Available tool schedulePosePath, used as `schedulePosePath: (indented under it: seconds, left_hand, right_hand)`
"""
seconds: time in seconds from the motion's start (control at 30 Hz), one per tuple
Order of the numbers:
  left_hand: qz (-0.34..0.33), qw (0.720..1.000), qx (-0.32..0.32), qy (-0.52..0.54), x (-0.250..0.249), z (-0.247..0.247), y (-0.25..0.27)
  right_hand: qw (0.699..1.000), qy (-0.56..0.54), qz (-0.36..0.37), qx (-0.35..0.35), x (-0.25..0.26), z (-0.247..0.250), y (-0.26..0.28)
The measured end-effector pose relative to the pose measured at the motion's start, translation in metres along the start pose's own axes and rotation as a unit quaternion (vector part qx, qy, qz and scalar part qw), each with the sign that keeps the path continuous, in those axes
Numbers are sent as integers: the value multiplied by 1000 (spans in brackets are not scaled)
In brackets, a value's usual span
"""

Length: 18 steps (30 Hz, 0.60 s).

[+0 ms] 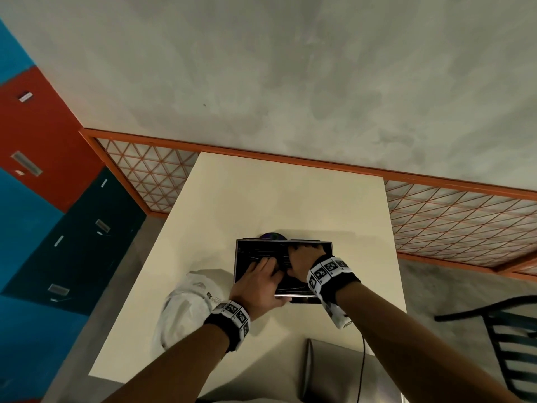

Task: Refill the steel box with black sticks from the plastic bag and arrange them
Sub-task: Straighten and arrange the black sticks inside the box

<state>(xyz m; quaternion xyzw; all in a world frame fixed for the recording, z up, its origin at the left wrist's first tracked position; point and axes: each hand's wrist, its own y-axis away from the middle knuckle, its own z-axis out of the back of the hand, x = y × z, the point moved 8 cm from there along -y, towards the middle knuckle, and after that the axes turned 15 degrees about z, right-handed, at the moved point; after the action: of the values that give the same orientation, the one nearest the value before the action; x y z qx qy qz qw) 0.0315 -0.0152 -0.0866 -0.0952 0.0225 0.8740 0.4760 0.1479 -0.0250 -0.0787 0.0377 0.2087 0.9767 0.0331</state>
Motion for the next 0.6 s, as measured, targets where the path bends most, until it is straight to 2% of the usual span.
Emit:
schedulePosePath:
  seconds: [0.13, 0.3, 0.6]
  left_hand:
    - [13, 1000, 24, -8, 1, -4, 0]
    - [14, 999, 29, 5, 1, -6, 0]
    - [17, 995, -77, 67, 4, 17, 4]
  right_hand:
    - [999, 24, 34, 21, 4, 8, 0]
    - [996, 51, 75, 14, 10, 17, 3]
    - [994, 53, 88, 21, 11, 24, 4]
